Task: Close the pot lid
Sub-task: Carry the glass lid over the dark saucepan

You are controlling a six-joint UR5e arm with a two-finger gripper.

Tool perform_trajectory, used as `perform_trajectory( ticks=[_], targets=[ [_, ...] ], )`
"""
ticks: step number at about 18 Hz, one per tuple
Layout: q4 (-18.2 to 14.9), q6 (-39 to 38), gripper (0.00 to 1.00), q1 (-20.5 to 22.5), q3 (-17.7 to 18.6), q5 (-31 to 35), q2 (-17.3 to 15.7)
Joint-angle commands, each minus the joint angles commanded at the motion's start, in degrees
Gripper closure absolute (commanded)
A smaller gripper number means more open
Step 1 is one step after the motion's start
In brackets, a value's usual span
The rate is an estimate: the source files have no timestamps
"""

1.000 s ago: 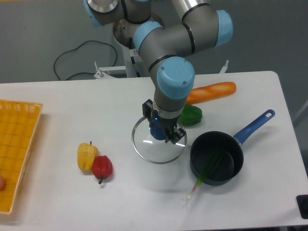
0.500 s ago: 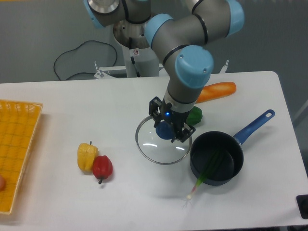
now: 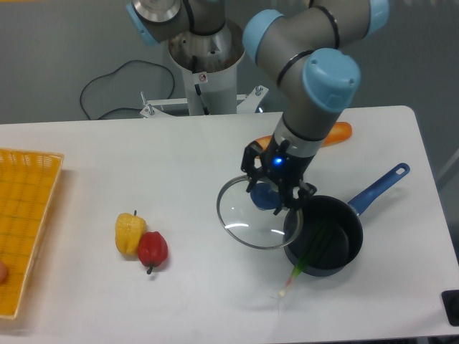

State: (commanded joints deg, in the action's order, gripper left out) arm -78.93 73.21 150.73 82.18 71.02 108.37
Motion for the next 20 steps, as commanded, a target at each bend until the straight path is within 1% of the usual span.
perform_trajectory(
  ticks=[5,8,11,15,18,20],
  targets=[
    [0.2,0.0,0.55,2.3,0.4,0.1,1.5],
    [0.4,0.0,0.55,3.5,0.0,0.1,2.7],
    [2.5,0.0,0.55,3.6,0.0,0.3,4.2],
    [4.3,0.1,0.55,4.5,0.0,0.3,5.4],
    [6.8,0.1,0.55,4.8,-0.1,0.4,7.0],
    [7.0,0.1,0.55,5.3,-0.1,0.4,7.5]
  ],
)
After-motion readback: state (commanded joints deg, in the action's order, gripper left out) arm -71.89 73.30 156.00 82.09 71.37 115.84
